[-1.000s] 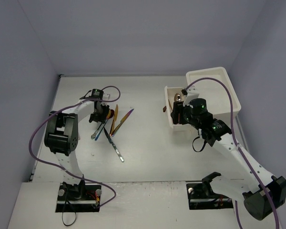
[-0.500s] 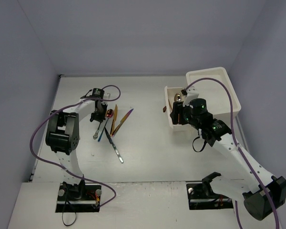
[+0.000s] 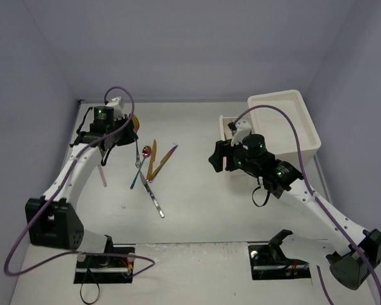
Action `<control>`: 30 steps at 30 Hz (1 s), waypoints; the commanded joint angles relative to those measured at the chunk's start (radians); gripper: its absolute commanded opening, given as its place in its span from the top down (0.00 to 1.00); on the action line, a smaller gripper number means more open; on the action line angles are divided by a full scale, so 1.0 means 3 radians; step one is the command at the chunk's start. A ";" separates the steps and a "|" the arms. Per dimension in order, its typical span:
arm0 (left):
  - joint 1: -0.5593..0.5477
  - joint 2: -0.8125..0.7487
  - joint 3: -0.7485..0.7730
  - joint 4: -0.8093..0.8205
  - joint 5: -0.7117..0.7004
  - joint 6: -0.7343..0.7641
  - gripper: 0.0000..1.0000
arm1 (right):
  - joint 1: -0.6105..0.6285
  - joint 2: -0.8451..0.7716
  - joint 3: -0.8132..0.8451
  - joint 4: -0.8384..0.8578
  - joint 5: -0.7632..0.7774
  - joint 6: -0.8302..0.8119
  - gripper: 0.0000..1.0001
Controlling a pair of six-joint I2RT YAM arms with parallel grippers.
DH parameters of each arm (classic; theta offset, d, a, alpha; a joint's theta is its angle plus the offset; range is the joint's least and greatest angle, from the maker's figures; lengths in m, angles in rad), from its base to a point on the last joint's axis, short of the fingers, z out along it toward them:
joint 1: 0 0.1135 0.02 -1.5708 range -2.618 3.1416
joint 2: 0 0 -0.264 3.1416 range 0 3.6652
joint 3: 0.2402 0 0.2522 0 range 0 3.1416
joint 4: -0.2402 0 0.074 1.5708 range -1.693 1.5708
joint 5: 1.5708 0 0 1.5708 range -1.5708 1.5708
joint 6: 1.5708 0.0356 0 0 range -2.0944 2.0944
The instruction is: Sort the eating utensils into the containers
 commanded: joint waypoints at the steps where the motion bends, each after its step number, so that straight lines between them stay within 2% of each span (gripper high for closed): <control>1: -0.0257 -0.0599 -0.0401 0.0829 0.0455 -0.1178 1.00 | 0.0419 0.0150 0.0263 0.0557 0.0120 0.0280 0.35; 5: -0.0601 -0.0951 -0.0891 0.1437 0.0299 -0.1861 1.00 | 0.0728 0.0290 0.0366 0.0821 0.0279 0.0344 0.34; 8: -0.0871 -0.1040 -0.1011 0.1599 0.0168 -0.2106 1.00 | 0.0928 0.0427 0.0494 0.0854 0.0421 0.0311 0.34; 14: -0.1290 -0.1035 -0.0955 0.1657 -0.0215 -0.2240 1.00 | 0.1132 0.0632 0.0599 0.0893 0.0643 0.0262 0.34; 22: -0.1481 -0.1088 -0.0954 0.1721 -0.0389 -0.2285 1.00 | 0.1217 0.0722 0.0555 0.0896 0.0889 0.0297 0.39; 25: -0.1515 -0.1138 -0.0976 0.1722 -0.0439 -0.2279 1.00 | 0.1240 0.0723 0.0517 0.0892 0.1027 0.0308 0.42; 30: -0.1552 -0.1187 -0.1002 0.1735 -0.0457 -0.2273 1.00 | 0.1243 0.0789 0.0499 0.0892 0.0988 0.0305 0.55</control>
